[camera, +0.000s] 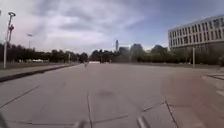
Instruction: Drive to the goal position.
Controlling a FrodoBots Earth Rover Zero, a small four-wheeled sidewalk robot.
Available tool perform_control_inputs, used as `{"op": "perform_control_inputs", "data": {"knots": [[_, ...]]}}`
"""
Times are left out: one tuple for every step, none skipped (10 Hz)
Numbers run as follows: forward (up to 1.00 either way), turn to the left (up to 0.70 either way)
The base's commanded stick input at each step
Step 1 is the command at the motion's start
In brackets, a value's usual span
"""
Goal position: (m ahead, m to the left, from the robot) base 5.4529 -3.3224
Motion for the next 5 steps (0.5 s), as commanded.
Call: {"op": "perform_control_inputs", "data": {"knots": [[1.00, 0.00], [1.00, 0.00], [1.00, 0.00], [1.00, 0.00], [1.00, 0.00]]}}
